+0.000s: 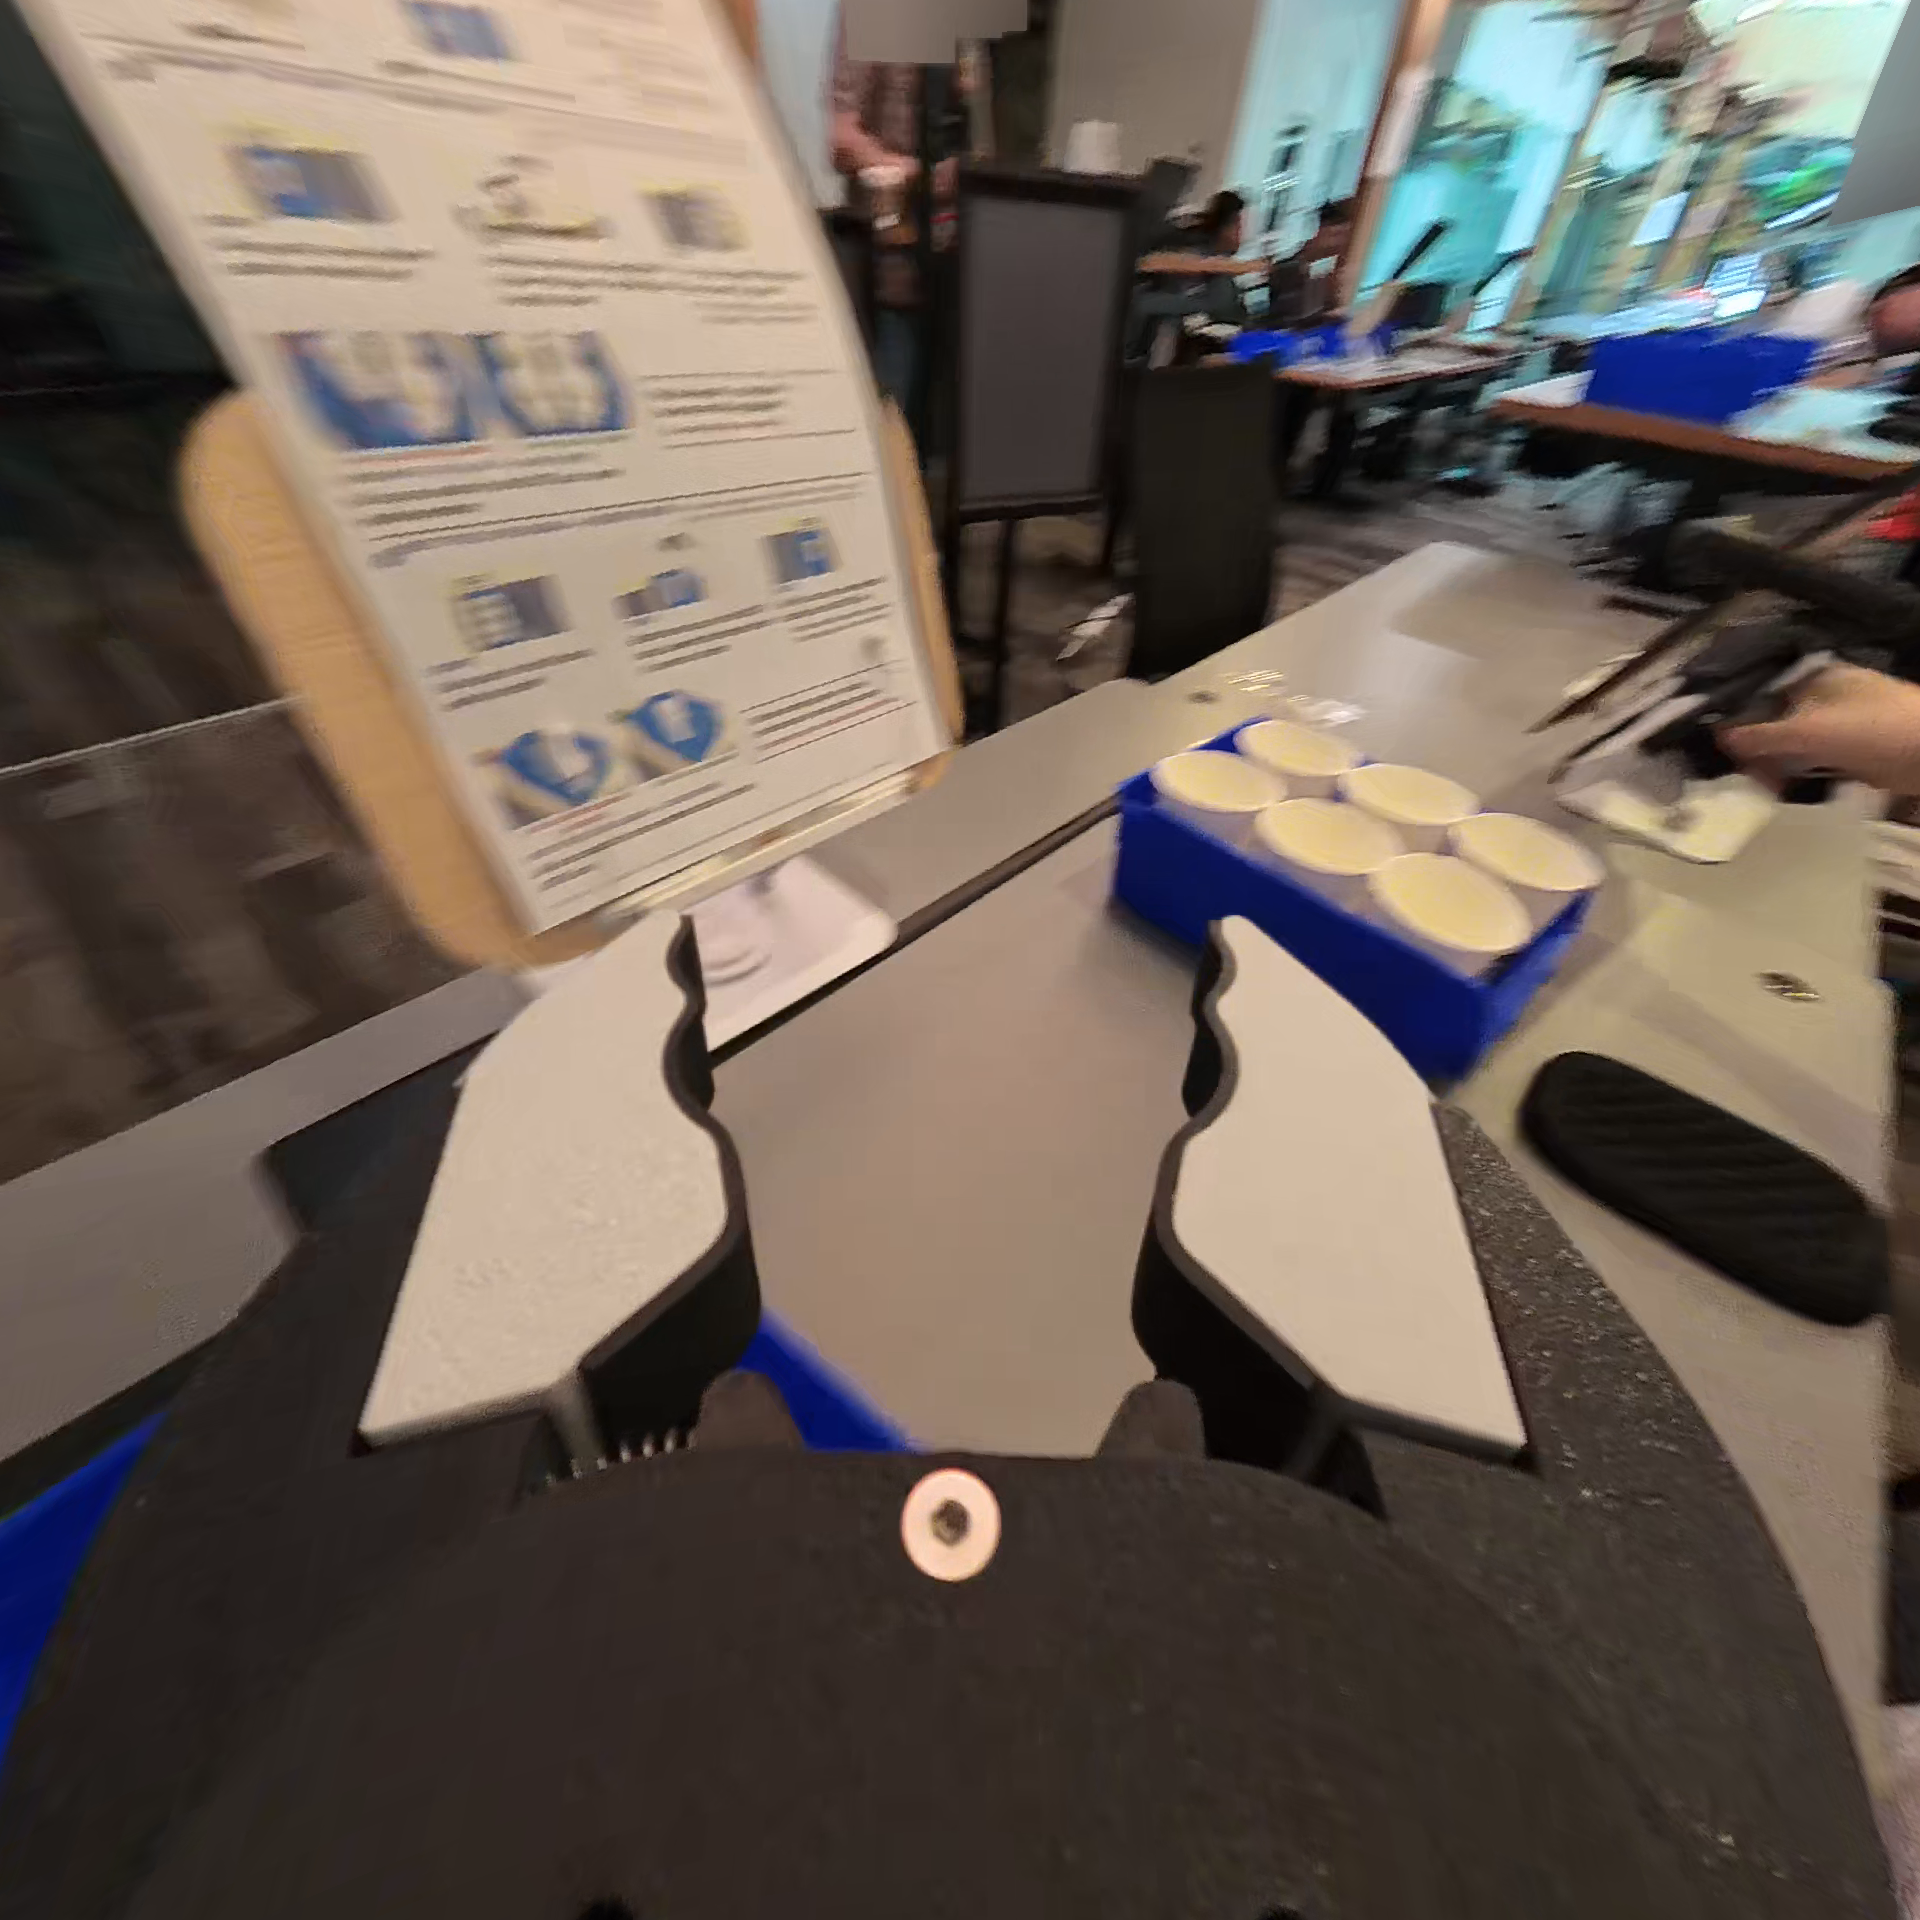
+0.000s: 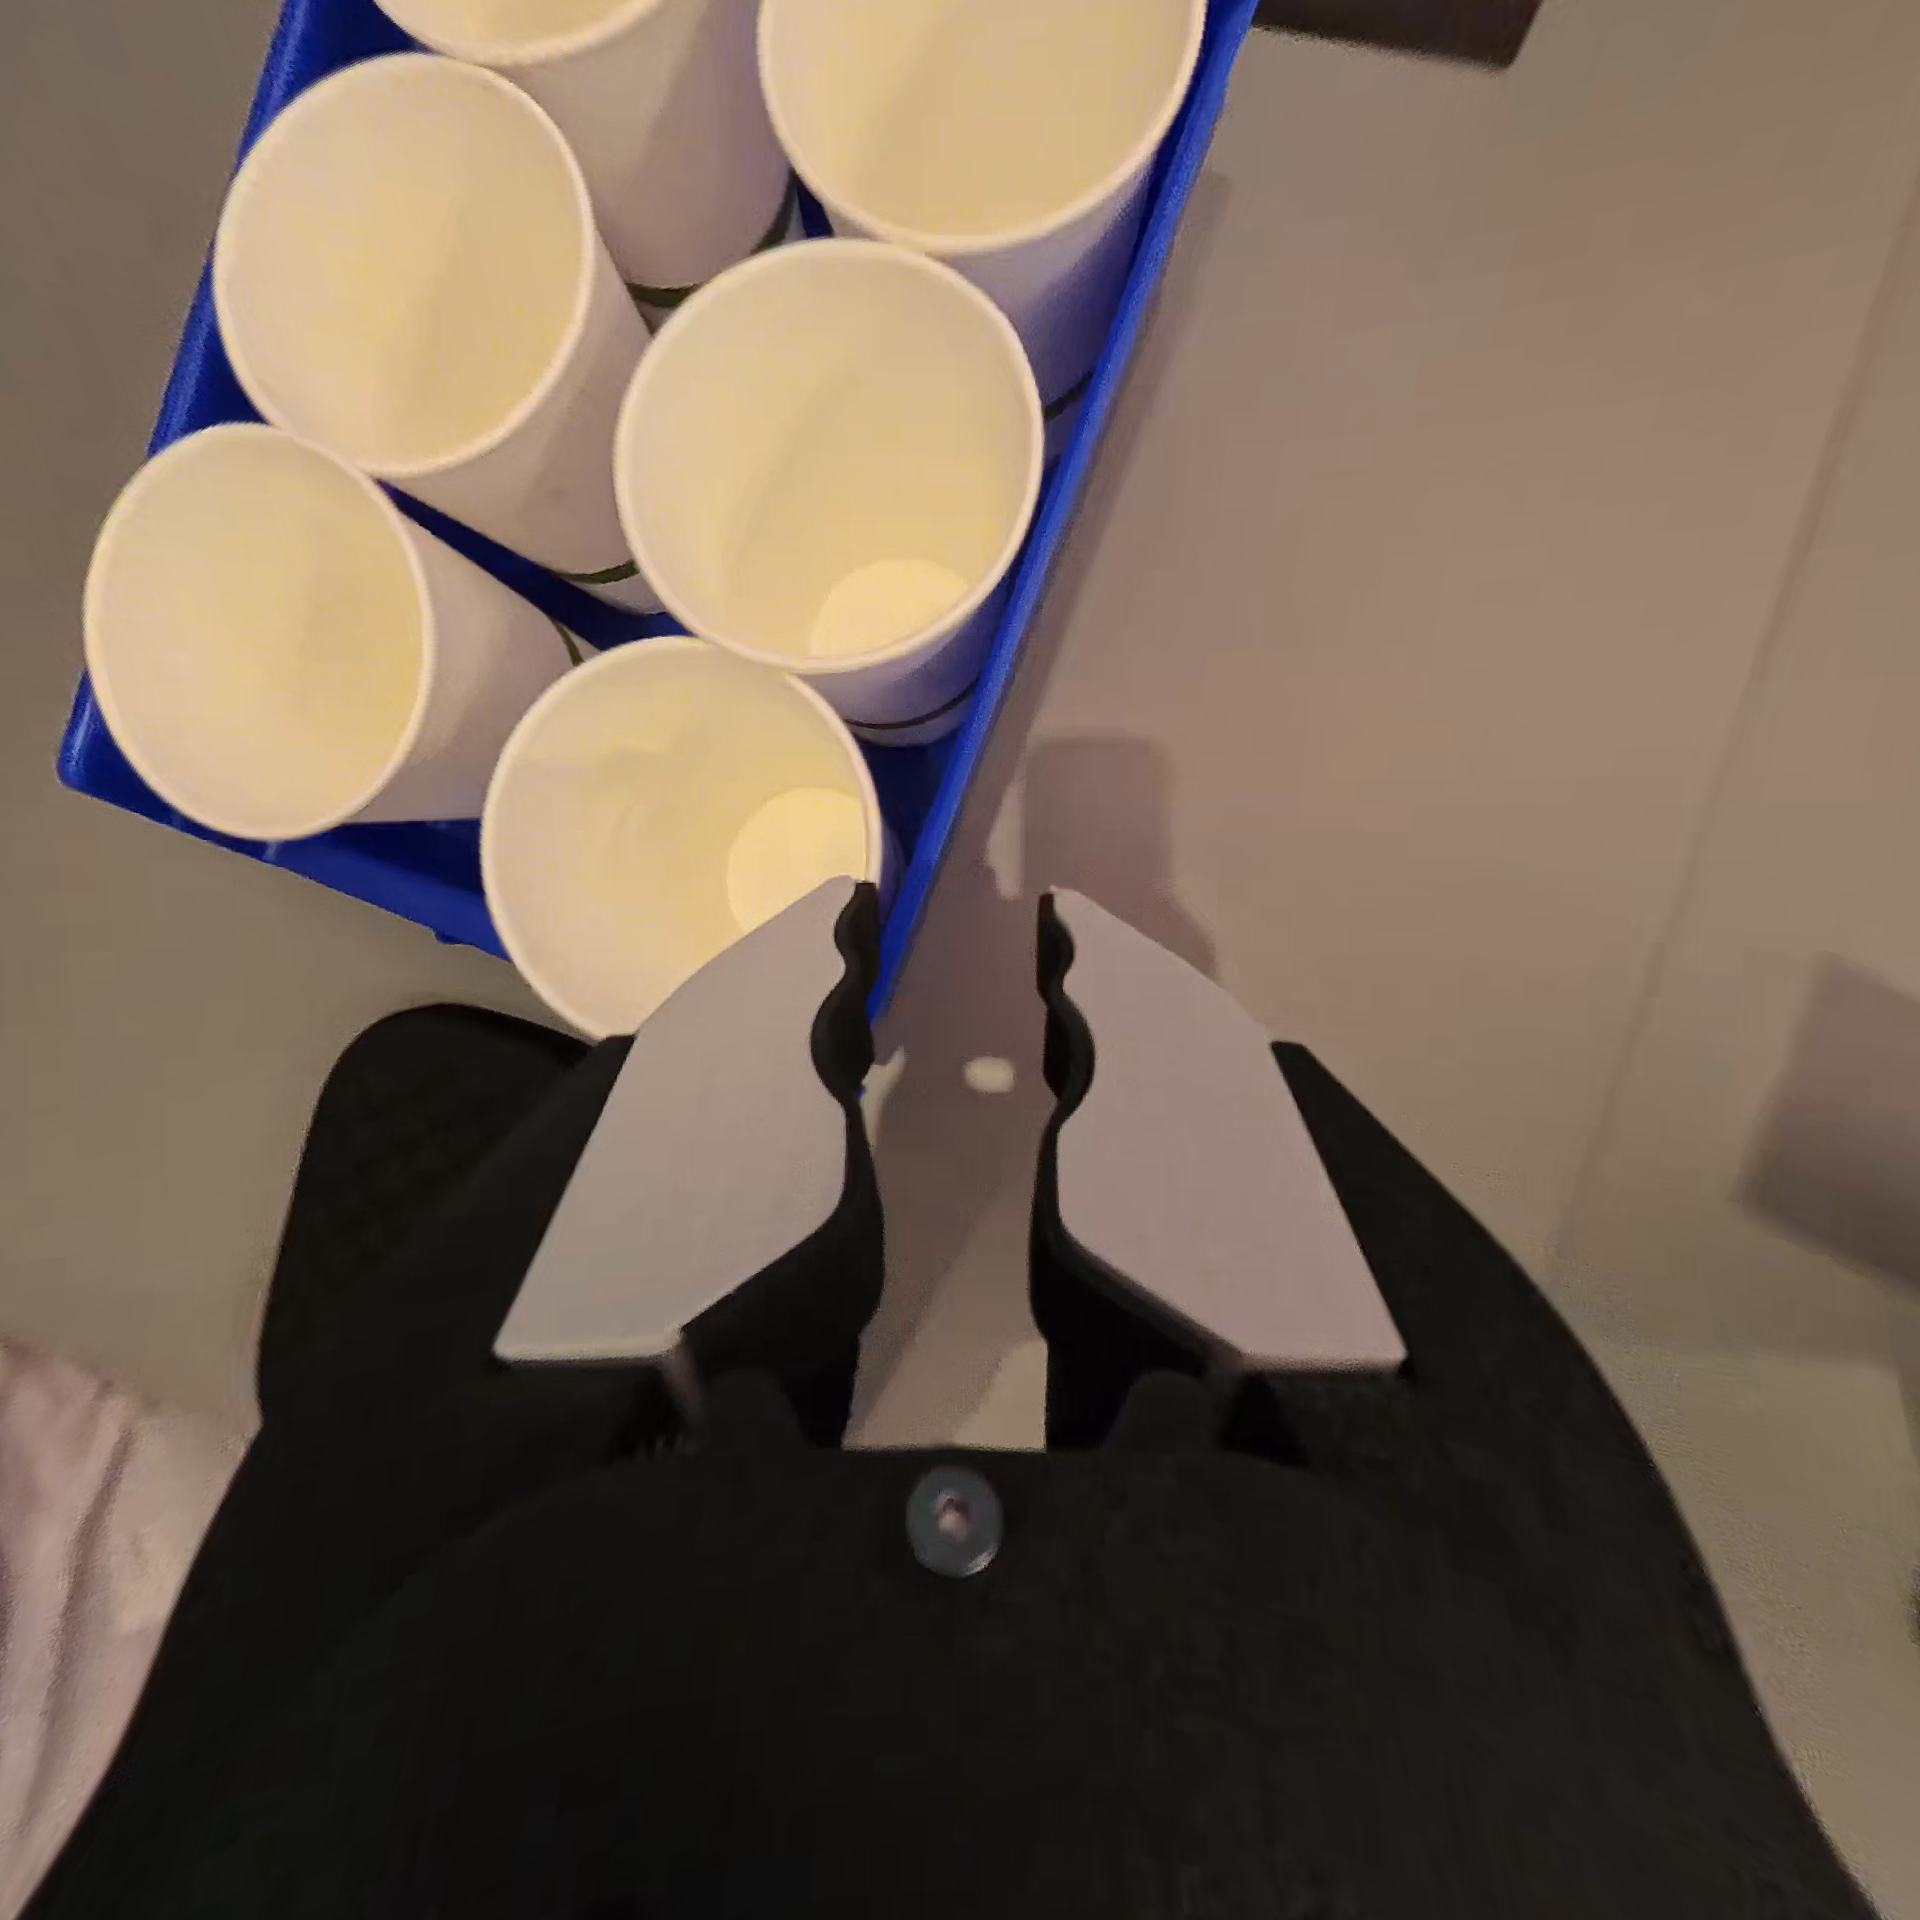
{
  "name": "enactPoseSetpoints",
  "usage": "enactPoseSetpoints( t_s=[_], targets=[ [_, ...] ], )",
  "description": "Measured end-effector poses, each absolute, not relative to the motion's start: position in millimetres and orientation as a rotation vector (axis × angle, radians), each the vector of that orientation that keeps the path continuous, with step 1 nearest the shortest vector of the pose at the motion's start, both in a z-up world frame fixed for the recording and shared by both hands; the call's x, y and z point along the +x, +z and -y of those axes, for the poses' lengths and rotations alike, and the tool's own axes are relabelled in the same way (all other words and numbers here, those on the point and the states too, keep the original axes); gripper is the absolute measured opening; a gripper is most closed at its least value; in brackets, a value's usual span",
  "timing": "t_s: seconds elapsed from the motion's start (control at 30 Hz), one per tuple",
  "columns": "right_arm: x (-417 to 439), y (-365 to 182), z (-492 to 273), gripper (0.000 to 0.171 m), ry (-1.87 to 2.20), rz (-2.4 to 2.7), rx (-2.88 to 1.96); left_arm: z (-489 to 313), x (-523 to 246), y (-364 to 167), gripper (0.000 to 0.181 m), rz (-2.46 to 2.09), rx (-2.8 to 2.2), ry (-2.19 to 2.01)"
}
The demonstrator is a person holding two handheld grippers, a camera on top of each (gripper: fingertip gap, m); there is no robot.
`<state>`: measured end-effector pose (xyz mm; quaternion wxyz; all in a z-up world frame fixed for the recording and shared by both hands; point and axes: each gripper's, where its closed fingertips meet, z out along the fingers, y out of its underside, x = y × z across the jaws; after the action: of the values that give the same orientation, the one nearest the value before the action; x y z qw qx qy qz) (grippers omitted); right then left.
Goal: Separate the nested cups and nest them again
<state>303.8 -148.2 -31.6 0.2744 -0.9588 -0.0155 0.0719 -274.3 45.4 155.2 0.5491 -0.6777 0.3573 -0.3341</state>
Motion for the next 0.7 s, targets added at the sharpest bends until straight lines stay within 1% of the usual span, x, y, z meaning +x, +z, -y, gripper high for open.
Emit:
enactPoseSetpoints(
  t_s=[0.13, 0.27, 0.53, 0.7],
  targets=[
    [307, -51, 127, 0.028, 0.341, -0.024, -2.583, -66, -354, 123, 0.089, -0.732, -1.762, -0.613],
    [306, -63, 112, 0.028, 0.401, -0.024, -2.652, -69, -404, 90, 0.089, -0.650, -1.887, -0.553],
    [304, -84, 103, 0.024, 0.385, -0.063, -2.838, -72, -434, 59, 0.088, -0.599, -1.988, -0.502],
    [303, -94, 103, 0.020, 0.326, -0.122, -2.916, -93, -459, 26, 0.089, -0.585, -2.129, -0.315]
  ],
)
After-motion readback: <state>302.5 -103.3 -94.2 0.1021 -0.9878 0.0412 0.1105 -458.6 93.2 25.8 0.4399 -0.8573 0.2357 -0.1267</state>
